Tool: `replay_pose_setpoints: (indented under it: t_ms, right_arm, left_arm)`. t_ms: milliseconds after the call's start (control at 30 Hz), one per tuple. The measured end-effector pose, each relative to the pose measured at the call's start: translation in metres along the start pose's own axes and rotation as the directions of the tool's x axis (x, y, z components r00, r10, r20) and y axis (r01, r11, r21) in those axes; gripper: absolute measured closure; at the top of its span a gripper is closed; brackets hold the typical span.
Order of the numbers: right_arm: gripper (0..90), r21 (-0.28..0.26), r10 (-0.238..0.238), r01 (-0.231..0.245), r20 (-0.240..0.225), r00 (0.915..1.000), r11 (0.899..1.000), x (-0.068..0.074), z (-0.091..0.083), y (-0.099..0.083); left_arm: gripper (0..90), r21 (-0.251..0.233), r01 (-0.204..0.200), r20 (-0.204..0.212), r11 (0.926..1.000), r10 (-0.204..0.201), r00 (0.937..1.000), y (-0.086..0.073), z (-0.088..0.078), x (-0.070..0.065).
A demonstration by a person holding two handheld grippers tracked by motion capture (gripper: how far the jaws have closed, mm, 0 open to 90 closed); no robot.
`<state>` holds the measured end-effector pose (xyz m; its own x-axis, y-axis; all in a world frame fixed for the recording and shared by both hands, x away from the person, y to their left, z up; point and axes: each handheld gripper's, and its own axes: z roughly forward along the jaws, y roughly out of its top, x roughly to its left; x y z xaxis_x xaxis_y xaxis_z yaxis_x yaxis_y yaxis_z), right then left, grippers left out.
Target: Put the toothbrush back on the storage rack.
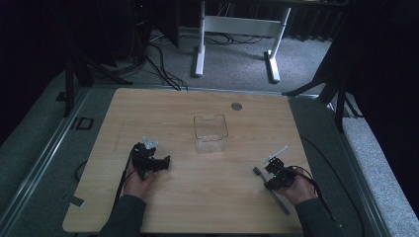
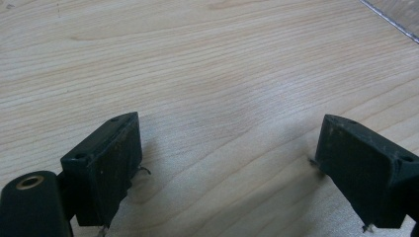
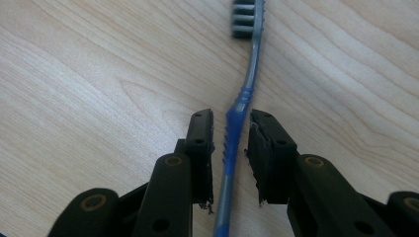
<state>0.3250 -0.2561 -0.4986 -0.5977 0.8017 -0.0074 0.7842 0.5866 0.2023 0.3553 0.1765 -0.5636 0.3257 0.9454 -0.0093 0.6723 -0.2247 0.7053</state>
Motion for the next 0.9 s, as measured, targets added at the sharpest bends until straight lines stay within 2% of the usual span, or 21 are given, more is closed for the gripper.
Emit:
replay_pose_setpoints:
  t_ms: [900]
  right_arm:
    - [70.7, 0.031, 0.011, -0.011, -0.007, 0.9999, 0.999, -0.002, 0.011, 0.0]
  left_arm:
    - [10.8, 0.001, -0.001, 0.0, 1.0, 0.001, 1.0, 0.0, 0.0, 0.0]
